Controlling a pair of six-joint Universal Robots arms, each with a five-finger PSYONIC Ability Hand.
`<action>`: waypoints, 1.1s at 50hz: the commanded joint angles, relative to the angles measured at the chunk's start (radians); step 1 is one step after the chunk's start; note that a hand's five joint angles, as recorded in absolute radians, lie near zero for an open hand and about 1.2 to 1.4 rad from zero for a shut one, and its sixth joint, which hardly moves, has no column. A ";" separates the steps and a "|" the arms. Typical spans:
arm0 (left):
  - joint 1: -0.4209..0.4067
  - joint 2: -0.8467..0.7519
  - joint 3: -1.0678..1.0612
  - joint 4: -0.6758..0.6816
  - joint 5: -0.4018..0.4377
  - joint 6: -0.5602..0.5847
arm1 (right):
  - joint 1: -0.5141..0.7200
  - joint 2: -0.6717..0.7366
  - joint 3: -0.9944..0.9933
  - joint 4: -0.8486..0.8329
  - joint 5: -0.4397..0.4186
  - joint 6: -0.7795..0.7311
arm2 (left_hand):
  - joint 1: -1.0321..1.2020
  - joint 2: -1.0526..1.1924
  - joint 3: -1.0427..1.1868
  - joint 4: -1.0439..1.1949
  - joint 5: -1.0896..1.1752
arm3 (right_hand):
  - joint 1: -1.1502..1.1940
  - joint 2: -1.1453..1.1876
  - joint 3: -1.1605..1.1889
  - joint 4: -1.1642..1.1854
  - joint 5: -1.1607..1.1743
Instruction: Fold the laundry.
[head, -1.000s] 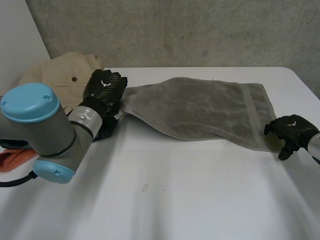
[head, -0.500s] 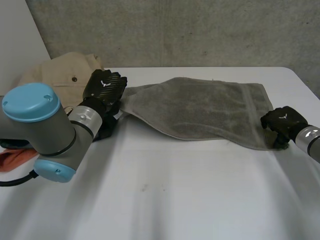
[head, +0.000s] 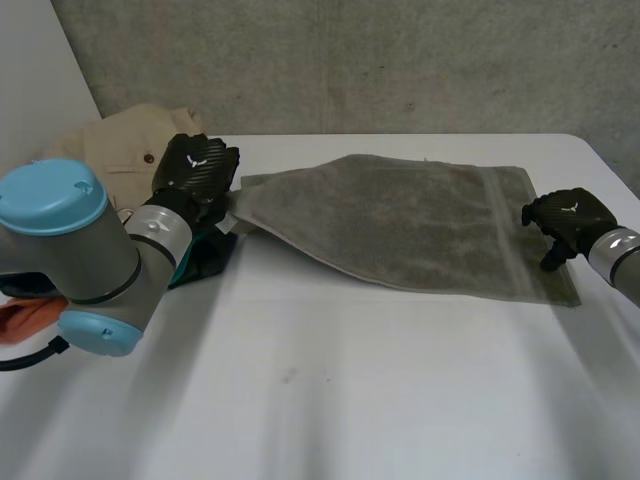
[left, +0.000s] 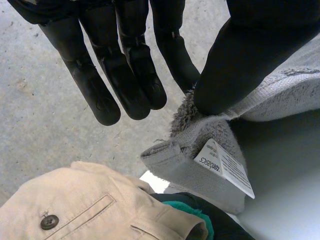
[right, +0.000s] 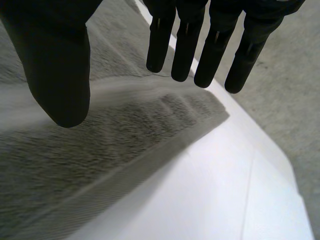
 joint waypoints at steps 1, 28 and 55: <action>-0.002 0.002 -0.002 -0.001 0.001 -0.005 | -0.011 -0.091 0.054 0.191 -0.020 0.033 | 0.246 0.197 0.203 0.195 0.243 | -0.050 -0.045 -0.042 -0.042 -0.019; -0.062 0.044 0.231 -0.030 -0.016 -0.104 | 0.529 -0.109 0.052 -0.080 0.239 0.848 | 0.246 0.197 0.203 0.195 0.243 | -0.273 -0.268 -0.266 -0.265 -0.242; -0.053 0.102 0.207 -0.081 -0.027 -0.147 | 0.077 0.032 -0.019 -0.168 0.372 0.397 | 0.246 0.197 0.203 0.195 0.243 | 0.826 0.831 0.834 0.834 0.857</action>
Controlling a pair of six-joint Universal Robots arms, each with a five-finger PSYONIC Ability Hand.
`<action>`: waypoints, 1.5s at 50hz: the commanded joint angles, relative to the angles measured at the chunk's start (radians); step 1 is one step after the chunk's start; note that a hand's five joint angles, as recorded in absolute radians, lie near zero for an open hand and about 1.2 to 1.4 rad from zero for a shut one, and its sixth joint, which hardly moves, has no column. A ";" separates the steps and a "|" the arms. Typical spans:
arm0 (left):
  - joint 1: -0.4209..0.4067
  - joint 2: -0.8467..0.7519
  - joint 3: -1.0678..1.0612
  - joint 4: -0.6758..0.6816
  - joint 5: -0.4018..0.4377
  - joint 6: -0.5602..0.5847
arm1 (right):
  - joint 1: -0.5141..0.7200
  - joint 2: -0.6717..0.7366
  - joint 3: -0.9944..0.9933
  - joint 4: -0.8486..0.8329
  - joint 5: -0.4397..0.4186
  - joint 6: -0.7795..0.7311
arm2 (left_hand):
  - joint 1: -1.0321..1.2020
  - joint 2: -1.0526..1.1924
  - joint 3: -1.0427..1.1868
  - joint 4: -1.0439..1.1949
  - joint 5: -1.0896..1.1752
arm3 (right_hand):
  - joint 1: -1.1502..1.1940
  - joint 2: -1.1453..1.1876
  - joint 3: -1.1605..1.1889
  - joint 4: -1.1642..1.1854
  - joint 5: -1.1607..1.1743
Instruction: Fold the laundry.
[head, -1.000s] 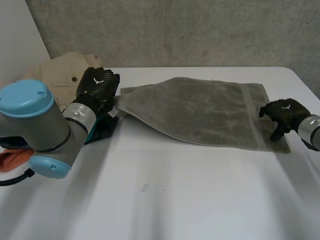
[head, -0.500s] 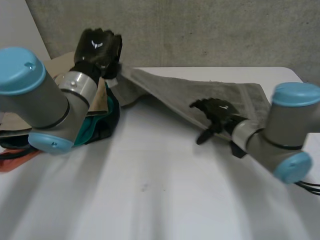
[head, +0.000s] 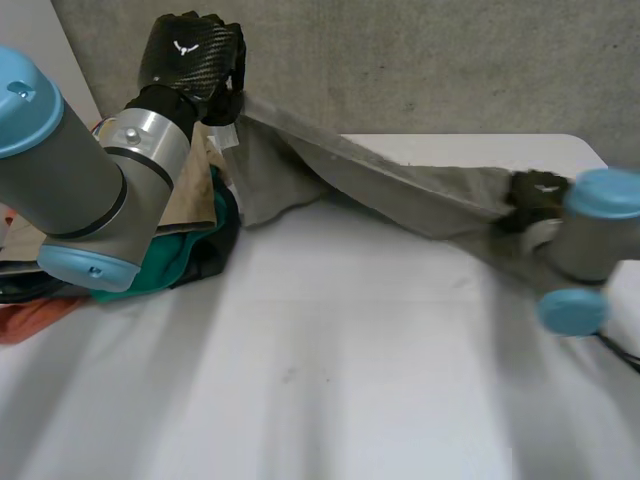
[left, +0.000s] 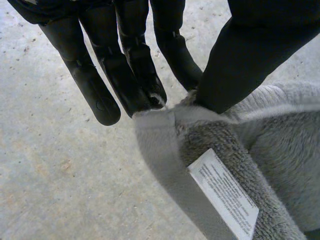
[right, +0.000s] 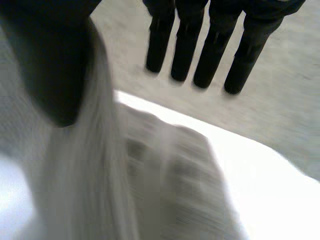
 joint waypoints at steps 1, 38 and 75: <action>0.014 0.008 -0.031 -0.017 -0.001 0.002 | -0.229 -0.031 0.035 0.055 -0.217 -0.160 | 0.246 0.197 0.202 0.194 0.243 | 0.662 0.667 0.667 0.665 0.677; -0.226 -0.188 -0.065 -0.002 -0.093 -0.024 | -0.172 -0.583 0.189 0.615 -0.535 -0.437 | -0.741 -0.789 -0.784 -0.792 -0.743 | 0.662 0.667 0.667 0.665 0.677; -0.118 -0.030 -0.121 -0.007 -0.202 -0.121 | -0.218 -0.848 0.118 0.672 -0.553 -0.388 | 0.246 0.197 0.202 0.194 0.243 | 0.662 0.667 0.667 0.665 0.677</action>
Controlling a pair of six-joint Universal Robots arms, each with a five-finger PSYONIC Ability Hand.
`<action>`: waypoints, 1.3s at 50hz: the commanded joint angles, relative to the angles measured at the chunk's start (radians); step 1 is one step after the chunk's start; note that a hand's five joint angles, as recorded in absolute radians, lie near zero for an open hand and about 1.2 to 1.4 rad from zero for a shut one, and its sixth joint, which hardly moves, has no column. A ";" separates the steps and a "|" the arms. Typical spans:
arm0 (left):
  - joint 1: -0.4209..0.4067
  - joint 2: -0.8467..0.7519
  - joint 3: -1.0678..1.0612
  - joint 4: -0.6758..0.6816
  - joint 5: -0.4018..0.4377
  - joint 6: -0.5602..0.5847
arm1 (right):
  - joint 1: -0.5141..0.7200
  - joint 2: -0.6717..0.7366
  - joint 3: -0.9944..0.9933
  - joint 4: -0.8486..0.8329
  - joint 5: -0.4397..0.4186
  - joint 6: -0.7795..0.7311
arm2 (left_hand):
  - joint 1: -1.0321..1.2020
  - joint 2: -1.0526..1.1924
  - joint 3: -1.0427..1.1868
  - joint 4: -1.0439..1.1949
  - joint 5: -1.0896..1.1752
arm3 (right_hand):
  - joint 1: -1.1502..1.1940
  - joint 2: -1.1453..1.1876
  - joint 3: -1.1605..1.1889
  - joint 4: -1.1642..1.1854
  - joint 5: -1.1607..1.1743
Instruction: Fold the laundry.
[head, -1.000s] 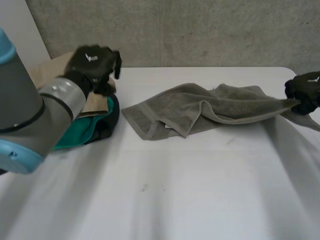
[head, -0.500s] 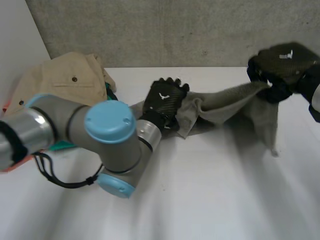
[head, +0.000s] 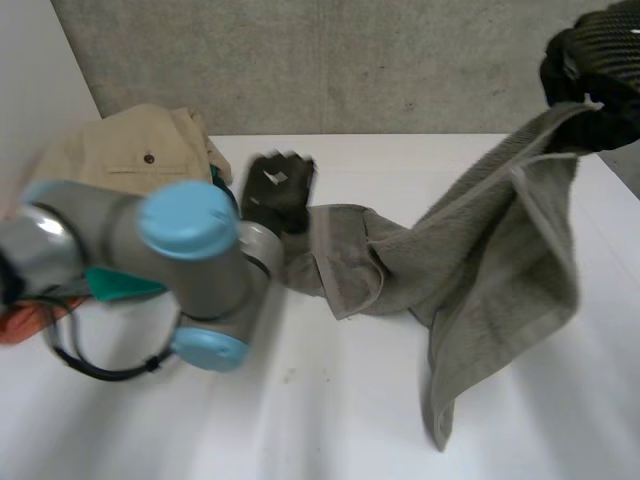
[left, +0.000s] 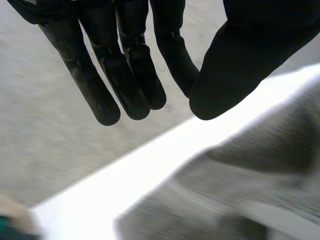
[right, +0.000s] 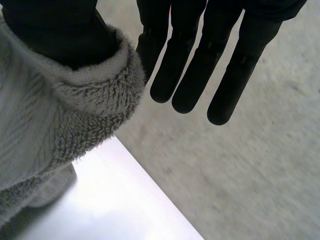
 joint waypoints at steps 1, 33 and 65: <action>0.097 0.333 -0.194 -0.003 0.006 0.002 | -0.108 0.050 -0.004 0.000 -0.010 -0.062 | 0.213 0.200 0.204 0.199 0.250 | 0.254 0.218 0.206 0.198 0.242; -0.118 -0.189 0.178 -0.066 0.199 -0.307 | 0.047 -0.120 0.065 0.010 -0.010 0.018 | -0.528 -0.541 -0.536 -0.542 -0.490 | 0.254 0.218 0.206 0.198 0.242; 0.133 0.568 -0.262 -0.411 0.239 0.019 | -0.275 0.085 0.072 0.012 -0.007 -0.304 | 0.213 0.200 0.204 0.199 0.250 | 0.254 0.218 0.206 0.198 0.242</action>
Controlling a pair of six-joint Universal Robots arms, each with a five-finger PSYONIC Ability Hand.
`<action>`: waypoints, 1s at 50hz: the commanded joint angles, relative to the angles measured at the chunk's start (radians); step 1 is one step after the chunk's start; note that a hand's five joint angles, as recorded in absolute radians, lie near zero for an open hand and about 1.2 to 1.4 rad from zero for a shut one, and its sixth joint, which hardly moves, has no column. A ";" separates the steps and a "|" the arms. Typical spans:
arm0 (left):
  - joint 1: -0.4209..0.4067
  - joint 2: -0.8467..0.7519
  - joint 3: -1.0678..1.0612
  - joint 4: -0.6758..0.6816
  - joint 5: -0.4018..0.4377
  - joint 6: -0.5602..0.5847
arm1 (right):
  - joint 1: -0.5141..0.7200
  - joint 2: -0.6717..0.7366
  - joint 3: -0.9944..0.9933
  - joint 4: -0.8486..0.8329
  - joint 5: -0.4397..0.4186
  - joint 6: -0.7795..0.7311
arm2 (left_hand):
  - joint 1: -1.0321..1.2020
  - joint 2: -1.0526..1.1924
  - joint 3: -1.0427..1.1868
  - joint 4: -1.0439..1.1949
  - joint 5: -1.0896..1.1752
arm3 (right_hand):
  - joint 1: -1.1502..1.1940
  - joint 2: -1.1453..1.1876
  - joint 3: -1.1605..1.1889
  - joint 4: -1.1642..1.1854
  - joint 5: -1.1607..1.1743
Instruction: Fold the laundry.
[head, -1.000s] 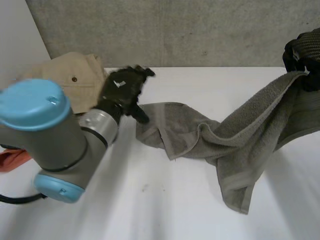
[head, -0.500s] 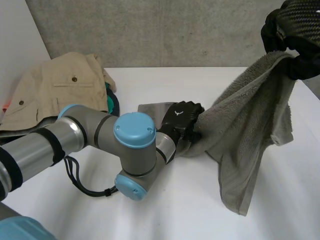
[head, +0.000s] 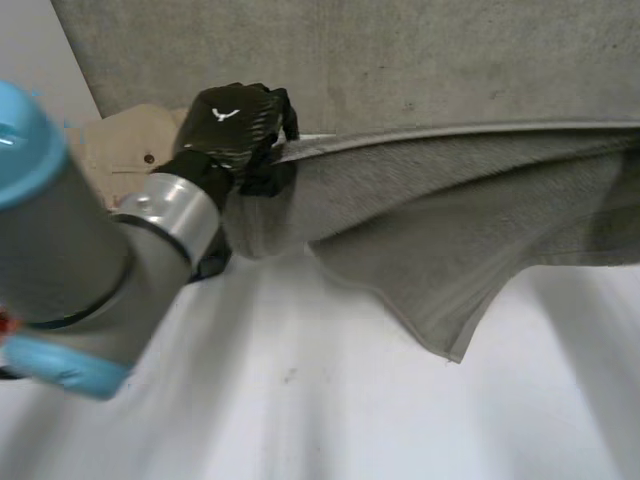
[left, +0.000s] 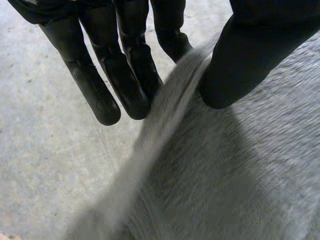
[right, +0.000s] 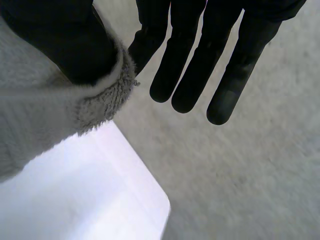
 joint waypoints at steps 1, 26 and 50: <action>0.087 0.065 -0.026 -0.243 0.120 0.080 | -0.012 0.109 0.039 0.003 0.010 -0.065 | 0.257 0.199 0.204 0.199 0.265 | 0.254 0.218 0.206 0.198 0.242; 0.139 -0.451 0.660 0.528 0.098 0.515 | 0.234 0.602 -0.447 -0.848 0.427 -0.019 | 0.257 0.199 0.204 0.199 0.265 | 0.254 0.218 0.206 0.198 0.242; 0.122 -0.422 0.059 0.334 0.118 0.479 | 0.177 0.643 -0.004 -0.584 0.257 -0.030 | 0.257 0.199 0.204 0.199 0.265 | 0.254 0.218 0.206 0.198 0.242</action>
